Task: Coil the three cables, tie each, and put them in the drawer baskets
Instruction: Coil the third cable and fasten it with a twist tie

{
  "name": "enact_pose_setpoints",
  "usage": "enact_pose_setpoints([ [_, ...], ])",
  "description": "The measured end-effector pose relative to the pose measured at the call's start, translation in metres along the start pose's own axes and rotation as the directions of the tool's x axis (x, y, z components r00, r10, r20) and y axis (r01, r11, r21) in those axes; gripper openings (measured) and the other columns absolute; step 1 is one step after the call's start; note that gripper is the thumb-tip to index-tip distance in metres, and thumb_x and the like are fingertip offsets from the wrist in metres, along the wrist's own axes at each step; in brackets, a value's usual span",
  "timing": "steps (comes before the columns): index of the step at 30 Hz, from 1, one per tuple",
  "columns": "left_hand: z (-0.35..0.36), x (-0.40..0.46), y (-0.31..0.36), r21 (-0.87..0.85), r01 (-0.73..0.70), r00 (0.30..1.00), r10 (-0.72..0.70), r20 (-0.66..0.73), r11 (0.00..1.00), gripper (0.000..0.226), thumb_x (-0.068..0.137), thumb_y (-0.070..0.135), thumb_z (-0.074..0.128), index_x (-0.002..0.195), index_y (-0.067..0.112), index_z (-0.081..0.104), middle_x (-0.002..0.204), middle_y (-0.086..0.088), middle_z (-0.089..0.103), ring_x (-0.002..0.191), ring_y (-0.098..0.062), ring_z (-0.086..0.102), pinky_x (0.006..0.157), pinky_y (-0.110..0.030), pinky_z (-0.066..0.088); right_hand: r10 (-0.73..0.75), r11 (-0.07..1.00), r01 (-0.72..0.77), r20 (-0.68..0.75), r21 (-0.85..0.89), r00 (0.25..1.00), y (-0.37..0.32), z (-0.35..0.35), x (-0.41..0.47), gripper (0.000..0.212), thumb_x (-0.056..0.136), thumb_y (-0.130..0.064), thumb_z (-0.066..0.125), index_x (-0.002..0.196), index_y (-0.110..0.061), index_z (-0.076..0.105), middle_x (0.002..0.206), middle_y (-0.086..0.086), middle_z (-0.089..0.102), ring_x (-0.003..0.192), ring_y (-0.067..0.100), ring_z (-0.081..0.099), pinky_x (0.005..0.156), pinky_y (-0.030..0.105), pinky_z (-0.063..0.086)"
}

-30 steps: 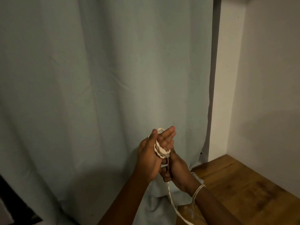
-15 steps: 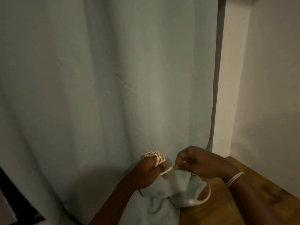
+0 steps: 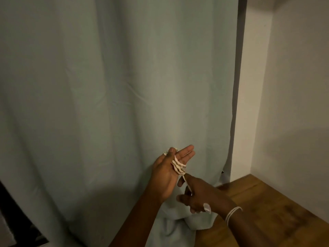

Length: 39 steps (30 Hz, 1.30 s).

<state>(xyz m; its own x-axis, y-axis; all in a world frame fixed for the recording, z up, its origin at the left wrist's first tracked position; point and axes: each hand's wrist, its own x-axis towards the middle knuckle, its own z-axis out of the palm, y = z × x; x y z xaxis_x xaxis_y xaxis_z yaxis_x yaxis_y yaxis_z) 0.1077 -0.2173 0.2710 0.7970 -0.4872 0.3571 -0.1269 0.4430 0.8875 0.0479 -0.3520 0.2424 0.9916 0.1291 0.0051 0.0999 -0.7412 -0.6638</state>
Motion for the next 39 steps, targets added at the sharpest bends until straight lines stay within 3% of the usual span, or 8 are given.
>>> enact_pose_setpoints([
  [6, -0.011, -0.004, -0.033, 0.466, -0.027, 1.000, 0.017, 0.025, 0.885, 0.031, 0.102, 0.023, 0.042, 0.128, 0.014, 0.056, 0.133, -0.004, 0.059, 0.122, 0.001, 0.053, 0.103, -0.016, 0.042, 0.175, 0.821, -0.130, -0.029, 0.556, 0.984, -0.013, -0.024, -0.011, 0.030, 0.084, -0.018, 0.077, 0.109, -0.010, 0.062, 0.079, 0.009, 0.072, 0.062, 0.016, 0.067, 0.055, 0.025, 0.054],
  [10, -0.015, -0.008, -0.034, 0.685, -0.174, 0.984, 0.112, 0.135, 0.707, 0.055, 0.094, 0.044, 0.042, 0.123, -0.002, 0.052, 0.133, -0.009, 0.058, 0.122, 0.000, 0.051, 0.110, -0.014, 0.033, 0.079, 0.411, -0.049, 0.018, 0.910, 0.997, -0.009, -0.028, -0.019, 0.018, 0.090, -0.007, 0.062, 0.103, -0.005, 0.075, 0.090, 0.017, 0.070, 0.073, 0.018, 0.067, 0.064, 0.026, 0.059],
  [14, -0.012, -0.005, -0.025, 0.722, -0.273, 0.960, 0.232, 0.158, 0.636, 0.048, 0.094, 0.044, 0.043, 0.101, -0.001, 0.055, 0.103, -0.012, 0.063, 0.098, -0.017, 0.059, 0.089, -0.017, 0.045, 0.037, 0.215, -0.027, 0.020, 0.976, 0.999, -0.008, -0.033, -0.024, 0.033, 0.084, -0.008, 0.053, 0.109, 0.009, 0.066, 0.094, 0.029, 0.068, 0.080, 0.034, 0.071, 0.072, 0.037, 0.062],
  [19, -0.002, -0.007, -0.017, 0.618, -0.128, 0.991, 0.072, 0.115, 0.776, 0.030, 0.102, 0.032, 0.041, 0.090, 0.008, 0.053, 0.074, 0.007, 0.057, 0.069, -0.004, 0.055, 0.065, -0.023, 0.048, 0.003, 0.442, 0.239, -0.268, 0.864, 0.963, -0.021, -0.034, -0.030, 0.027, 0.090, -0.005, 0.063, 0.116, 0.002, 0.058, 0.085, 0.029, 0.070, 0.063, 0.033, 0.070, 0.058, 0.034, 0.060],
  [23, 0.015, -0.008, -0.005, 0.446, 0.036, 0.990, -0.092, 0.104, 0.894, 0.044, 0.100, 0.051, 0.030, 0.088, 0.020, 0.059, 0.067, 0.005, 0.057, 0.055, -0.005, 0.049, 0.052, -0.022, 0.038, 0.016, 0.634, 0.497, -0.652, 0.593, 0.758, -0.034, -0.025, -0.027, 0.032, 0.084, -0.004, 0.073, 0.111, -0.005, 0.055, 0.069, 0.020, 0.073, 0.045, 0.024, 0.064, 0.044, 0.027, 0.052],
  [30, 0.017, -0.007, -0.001, 0.303, 0.150, 0.950, -0.222, 0.221, 0.941, 0.071, 0.069, 0.086, 0.030, 0.082, 0.026, 0.066, 0.052, 0.001, 0.040, 0.044, -0.007, 0.033, 0.046, -0.024, 0.025, -0.323, 0.888, 0.453, -0.817, -0.086, 0.478, -0.008, -0.021, -0.014, 0.016, 0.084, -0.025, 0.077, 0.099, -0.019, 0.073, 0.085, -0.007, 0.064, 0.057, 0.012, 0.060, 0.050, 0.016, 0.044],
  [35, 0.017, -0.010, 0.001, 0.258, 0.184, 0.902, -0.267, 0.339, 0.949, 0.077, 0.059, 0.096, 0.040, 0.061, 0.022, 0.060, 0.040, 0.008, 0.045, 0.032, -0.003, 0.032, 0.048, -0.032, 0.016, -0.526, 0.835, 0.484, -0.639, -0.262, 0.561, 0.005, -0.023, -0.008, 0.029, 0.100, -0.029, 0.045, 0.117, -0.024, 0.068, 0.116, -0.008, 0.062, 0.113, 0.013, 0.056, 0.092, 0.022, 0.043],
  [39, 0.017, -0.009, 0.002, 0.210, 0.253, 0.863, -0.318, 0.392, 0.945, 0.087, 0.072, 0.090, 0.031, 0.072, 0.006, 0.051, 0.040, 0.005, 0.039, 0.034, -0.011, 0.030, 0.052, -0.034, 0.020, -0.442, 0.807, 0.589, -0.615, 0.046, 0.653, -0.002, -0.022, -0.013, 0.034, 0.102, -0.028, 0.043, 0.105, -0.010, 0.072, 0.088, -0.007, 0.073, 0.078, 0.016, 0.072, 0.065, 0.024, 0.056],
])
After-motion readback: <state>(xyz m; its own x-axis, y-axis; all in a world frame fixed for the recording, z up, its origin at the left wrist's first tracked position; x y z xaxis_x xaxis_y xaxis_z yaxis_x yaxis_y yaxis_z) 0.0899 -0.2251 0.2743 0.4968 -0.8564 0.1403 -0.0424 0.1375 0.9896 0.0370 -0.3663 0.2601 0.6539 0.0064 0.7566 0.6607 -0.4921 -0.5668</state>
